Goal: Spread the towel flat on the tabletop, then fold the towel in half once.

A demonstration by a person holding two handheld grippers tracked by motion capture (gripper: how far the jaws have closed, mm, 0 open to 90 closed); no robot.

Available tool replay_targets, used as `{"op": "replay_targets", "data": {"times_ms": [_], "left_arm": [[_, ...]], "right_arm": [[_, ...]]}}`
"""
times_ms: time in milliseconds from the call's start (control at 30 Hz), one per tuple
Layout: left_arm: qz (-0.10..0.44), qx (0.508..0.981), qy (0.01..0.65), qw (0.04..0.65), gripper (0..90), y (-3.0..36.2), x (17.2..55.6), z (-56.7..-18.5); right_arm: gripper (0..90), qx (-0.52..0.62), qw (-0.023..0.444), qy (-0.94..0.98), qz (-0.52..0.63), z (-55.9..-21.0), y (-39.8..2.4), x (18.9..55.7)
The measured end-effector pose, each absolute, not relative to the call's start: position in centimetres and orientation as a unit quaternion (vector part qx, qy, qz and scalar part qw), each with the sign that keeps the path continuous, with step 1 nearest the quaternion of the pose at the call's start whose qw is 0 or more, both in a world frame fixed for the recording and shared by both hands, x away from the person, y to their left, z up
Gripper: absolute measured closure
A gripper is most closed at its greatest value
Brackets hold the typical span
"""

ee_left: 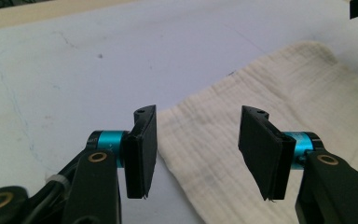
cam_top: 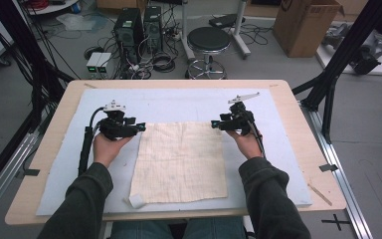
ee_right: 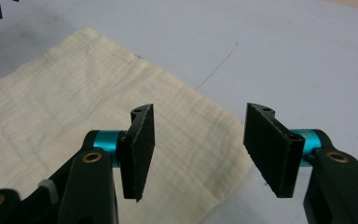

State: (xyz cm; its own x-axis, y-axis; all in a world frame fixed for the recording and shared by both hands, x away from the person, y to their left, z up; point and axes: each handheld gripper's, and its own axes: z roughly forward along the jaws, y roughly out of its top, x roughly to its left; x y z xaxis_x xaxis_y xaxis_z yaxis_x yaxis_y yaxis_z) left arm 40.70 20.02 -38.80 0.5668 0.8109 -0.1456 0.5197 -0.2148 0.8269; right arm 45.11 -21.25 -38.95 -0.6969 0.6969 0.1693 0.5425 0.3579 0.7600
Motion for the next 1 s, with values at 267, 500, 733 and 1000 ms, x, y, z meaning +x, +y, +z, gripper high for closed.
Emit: {"op": "replay_targets", "data": {"times_ms": [267,500,733,1000], "left_arm": [[0.161,0.772,0.430,0.441,43.9,19.6,40.8,-38.7],[0.162,0.777,0.423,0.437,43.1,18.9,40.8,-38.9],[0.158,0.779,0.423,0.436,42.8,18.7,40.9,-39.3],[0.156,0.784,0.421,0.429,44.8,18.6,41.3,-39.8]], "right_arm": [[38.3,0.382,0.090,0.818,0.420,-38.4,-21.0,45.3],[38.1,0.373,0.092,0.824,0.417,-38.6,-20.6,45.2],[37.5,0.374,0.088,0.825,0.414,-38.9,-20.5,45.3],[38.7,0.379,0.086,0.829,0.403,-39.4,-20.2,45.6]]}}
